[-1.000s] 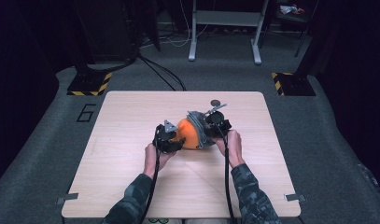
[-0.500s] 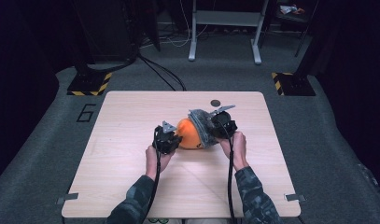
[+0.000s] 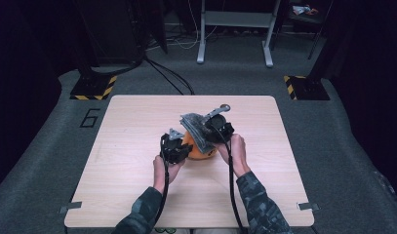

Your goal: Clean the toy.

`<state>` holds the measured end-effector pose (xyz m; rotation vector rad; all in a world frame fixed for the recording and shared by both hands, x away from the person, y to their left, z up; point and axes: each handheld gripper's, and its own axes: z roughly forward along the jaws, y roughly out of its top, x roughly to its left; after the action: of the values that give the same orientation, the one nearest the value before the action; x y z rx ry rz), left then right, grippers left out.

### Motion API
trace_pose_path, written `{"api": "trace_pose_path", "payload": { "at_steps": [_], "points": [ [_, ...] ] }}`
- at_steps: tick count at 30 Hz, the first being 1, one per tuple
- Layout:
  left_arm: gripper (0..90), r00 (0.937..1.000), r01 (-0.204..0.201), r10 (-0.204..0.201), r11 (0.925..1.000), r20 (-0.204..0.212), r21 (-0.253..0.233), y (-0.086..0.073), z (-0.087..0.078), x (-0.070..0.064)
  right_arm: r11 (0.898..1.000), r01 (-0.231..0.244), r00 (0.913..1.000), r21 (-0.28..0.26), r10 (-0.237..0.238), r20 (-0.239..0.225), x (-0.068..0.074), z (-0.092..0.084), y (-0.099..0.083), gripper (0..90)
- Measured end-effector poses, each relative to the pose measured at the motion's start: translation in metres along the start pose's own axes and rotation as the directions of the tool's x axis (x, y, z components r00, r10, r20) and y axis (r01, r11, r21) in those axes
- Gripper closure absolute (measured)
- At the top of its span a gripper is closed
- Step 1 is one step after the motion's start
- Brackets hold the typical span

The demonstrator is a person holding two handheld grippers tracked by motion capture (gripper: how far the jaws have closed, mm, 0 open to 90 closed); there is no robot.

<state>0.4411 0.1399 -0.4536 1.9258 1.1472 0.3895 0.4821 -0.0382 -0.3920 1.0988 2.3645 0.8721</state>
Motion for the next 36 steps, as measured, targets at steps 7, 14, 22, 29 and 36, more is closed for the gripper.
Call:
{"api": "trace_pose_path", "payload": {
  "at_steps": [7, 14, 22, 29, 36],
  "points": [
    [82.3, 0.9985, 0.054, -0.054, 0.9985, 0.004, -0.014, -0.002, 0.005, 0.010, 0.999, -0.030, 0.9995, 0.015, 0.030, 0.010, -0.006, 0.010, -0.005, 72.7],
    [81.8, 0.9982, 0.059, -0.059, 0.9981, -0.002, -0.015, -0.003, 0.006, 0.012, 0.993, -0.093, 0.9953, 0.069, 0.091, 0.033, -0.025, 0.020, -0.025, 72.7],
    [81.6, 0.9987, 0.052, -0.052, 0.9985, -0.001, -0.016, -0.006, 0.006, 0.012, 0.966, -0.181, 0.9833, 0.184, 0.175, 0.050, -0.044, 0.043, -0.057, 72.9],
    [81.3, 0.9993, 0.037, -0.037, 0.9991, -0.010, -0.021, -0.007, 0.005, 0.012, 0.953, -0.218, 0.9759, 0.210, 0.214, 0.041, -0.054, 0.050, -0.069, 72.9],
    [81.3, 0.9999, 0.007, -0.007, 0.9999, -0.016, -0.014, -0.005, 0.005, 0.007, 0.981, -0.176, 0.9843, 0.083, 0.176, 0.006, -0.050, 0.007, -0.042, 73.0]
  ]
}}
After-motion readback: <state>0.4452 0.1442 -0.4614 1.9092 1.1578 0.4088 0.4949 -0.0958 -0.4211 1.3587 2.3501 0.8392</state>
